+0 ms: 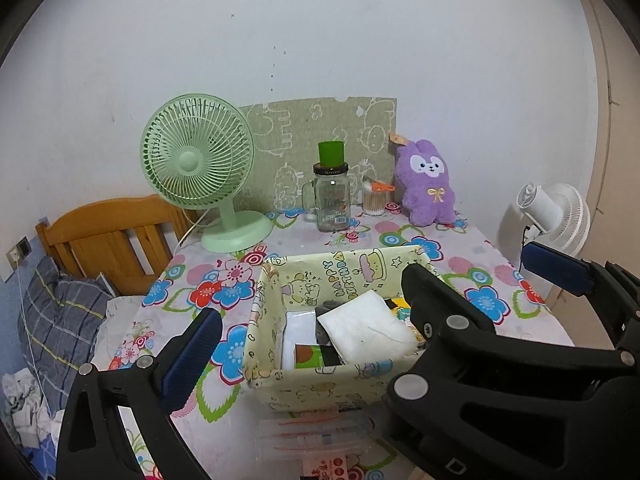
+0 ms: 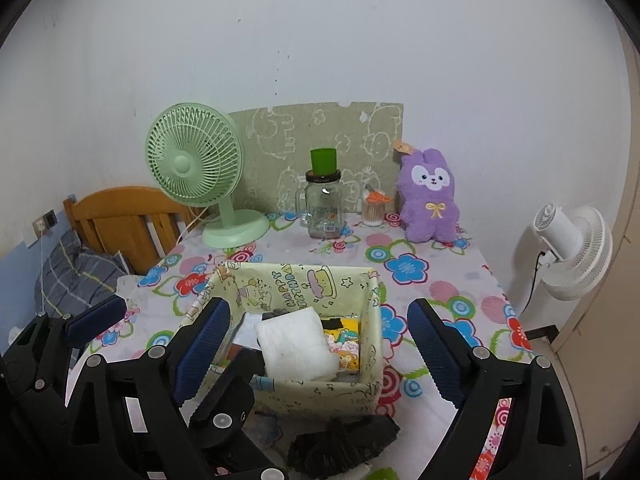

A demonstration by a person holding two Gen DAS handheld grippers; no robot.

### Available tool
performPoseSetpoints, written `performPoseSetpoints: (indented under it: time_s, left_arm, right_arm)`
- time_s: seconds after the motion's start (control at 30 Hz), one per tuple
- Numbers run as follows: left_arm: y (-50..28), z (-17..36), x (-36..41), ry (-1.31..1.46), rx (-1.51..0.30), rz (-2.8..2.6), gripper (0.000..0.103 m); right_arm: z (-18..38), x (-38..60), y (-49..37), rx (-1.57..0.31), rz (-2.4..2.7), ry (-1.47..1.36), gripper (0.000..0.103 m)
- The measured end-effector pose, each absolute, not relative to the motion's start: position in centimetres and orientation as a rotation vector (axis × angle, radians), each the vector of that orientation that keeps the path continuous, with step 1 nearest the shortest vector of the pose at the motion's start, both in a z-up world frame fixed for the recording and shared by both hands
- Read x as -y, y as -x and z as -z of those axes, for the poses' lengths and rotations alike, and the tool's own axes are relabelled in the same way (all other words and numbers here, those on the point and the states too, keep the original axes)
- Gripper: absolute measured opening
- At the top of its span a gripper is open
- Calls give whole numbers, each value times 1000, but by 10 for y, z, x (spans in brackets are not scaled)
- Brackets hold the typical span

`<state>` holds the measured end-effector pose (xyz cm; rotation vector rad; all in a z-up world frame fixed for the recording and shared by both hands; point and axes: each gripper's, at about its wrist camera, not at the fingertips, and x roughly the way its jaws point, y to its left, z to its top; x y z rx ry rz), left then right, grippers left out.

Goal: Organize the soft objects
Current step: 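Withdraw both tools from the box and move toward the black plastic bag bundle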

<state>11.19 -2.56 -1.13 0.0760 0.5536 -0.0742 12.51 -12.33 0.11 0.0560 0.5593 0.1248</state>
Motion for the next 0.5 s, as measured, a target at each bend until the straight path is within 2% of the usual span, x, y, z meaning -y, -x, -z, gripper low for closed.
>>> performPoseSetpoints:
  time_s: [0.5]
  left_arm:
    - [-75, 10, 33, -73, -514, 127, 103]
  right_arm:
    - [-6, 130, -80, -518, -88, -42, 94]
